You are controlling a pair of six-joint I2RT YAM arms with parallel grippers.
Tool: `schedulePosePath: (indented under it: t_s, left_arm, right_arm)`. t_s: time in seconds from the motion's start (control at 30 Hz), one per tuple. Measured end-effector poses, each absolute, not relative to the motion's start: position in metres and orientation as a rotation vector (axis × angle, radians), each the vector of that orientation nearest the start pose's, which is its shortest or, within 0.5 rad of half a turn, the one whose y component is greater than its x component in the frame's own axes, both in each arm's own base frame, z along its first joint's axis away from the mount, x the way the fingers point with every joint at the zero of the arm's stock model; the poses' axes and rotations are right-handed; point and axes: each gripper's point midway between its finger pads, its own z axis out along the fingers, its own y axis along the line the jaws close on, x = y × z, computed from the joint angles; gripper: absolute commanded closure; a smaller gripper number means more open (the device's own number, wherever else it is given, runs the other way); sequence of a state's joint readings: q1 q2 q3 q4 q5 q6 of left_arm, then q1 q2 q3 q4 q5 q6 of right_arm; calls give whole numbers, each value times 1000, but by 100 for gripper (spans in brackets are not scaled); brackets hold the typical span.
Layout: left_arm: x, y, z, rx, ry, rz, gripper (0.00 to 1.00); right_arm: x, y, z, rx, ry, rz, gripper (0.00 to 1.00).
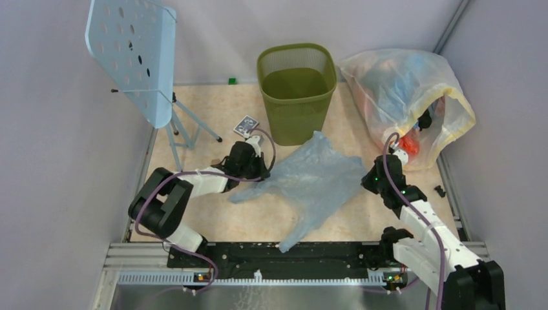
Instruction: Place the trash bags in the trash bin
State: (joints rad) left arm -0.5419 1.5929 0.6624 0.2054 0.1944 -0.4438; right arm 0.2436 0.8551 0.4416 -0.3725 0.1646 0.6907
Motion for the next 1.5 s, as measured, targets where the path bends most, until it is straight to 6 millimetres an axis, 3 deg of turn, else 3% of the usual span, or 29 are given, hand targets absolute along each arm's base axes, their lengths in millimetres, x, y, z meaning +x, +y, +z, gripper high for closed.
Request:
schedulePosePath:
  t_s: [0.13,0.3,0.6,0.73,0.87,1.0,1.2,1.27,1.5]
  left_arm:
    - [288,-230,39,215,2353,-736,100]
    - [277,-232,58,243,2313,-797,100]
    - [265,-223,95,241,2221,-812,100]
    - [253,-229,106,289,2197,-885,100]
    - [236,-239,118,358,2177,-962,100]
    - [221,-244,151,412,2106,-1024,100]
    - [219,-249,236,463,1920,-1081,100]
    - [219,-250,256,476,1880,-1086,100]
    - [224,-252,321,482,1762,-1093,100]
  right_arm:
    - [245,57,82,574,2230,284,100]
    - [242,62,81,537,2258,306,100]
    - [238,35,88,671,2219,145,100]
    - [239,44,98,616,2204,216,100]
    - [241,61,121,506,2150,352,100]
    - [242,73,168,397,2038,456,100]
    - [245,77,268,273,1804,519,100]
    - [245,78,298,246,1739,531,100]
    - [265,90,369,174,1634,579,100]
